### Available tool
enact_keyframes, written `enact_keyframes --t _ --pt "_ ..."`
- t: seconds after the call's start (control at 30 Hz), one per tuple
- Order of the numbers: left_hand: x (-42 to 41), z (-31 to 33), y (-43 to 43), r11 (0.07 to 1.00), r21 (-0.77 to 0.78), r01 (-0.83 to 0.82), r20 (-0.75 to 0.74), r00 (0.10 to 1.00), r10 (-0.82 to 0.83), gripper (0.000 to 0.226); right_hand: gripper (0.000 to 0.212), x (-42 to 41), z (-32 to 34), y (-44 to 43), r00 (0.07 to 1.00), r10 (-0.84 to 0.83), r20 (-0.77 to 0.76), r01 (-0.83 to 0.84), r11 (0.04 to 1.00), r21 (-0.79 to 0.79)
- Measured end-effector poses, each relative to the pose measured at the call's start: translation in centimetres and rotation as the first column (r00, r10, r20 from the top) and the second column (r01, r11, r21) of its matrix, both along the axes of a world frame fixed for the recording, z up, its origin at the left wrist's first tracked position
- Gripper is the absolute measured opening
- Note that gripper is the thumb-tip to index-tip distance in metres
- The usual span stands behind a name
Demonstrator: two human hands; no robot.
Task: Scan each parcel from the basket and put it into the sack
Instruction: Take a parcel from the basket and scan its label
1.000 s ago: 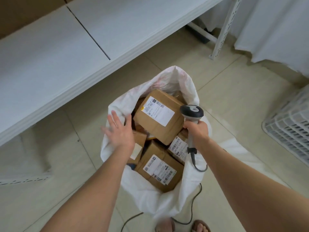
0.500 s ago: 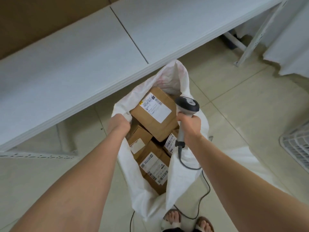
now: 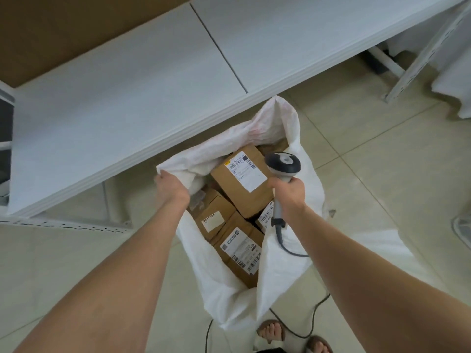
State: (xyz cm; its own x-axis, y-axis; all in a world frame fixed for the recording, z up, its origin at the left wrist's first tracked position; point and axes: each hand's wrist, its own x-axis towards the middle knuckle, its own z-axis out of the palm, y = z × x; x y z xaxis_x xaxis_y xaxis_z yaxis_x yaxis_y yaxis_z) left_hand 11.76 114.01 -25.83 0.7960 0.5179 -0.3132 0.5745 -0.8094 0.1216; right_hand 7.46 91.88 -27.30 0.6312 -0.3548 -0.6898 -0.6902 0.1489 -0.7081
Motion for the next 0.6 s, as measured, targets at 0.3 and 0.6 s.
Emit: enact_keyframes --t 0.3,0.6 --pt "0.6 -2.2 -0.1 0.998 -0.037 0.056 -0.252 0.966 -0.064 0.057 0.014 0.3 -1.6 -0.3 0.998 0.029 -0.048 -0.036 0.989 -0.145" --pt "-0.4 3.1 -4.2 0.992 -0.089 0.088 -0.243 0.964 -0.108 0.052 0.017 -1.7 3.5 -2.3 0.992 0.087 -0.092 -0.098 0.988 -0.116"
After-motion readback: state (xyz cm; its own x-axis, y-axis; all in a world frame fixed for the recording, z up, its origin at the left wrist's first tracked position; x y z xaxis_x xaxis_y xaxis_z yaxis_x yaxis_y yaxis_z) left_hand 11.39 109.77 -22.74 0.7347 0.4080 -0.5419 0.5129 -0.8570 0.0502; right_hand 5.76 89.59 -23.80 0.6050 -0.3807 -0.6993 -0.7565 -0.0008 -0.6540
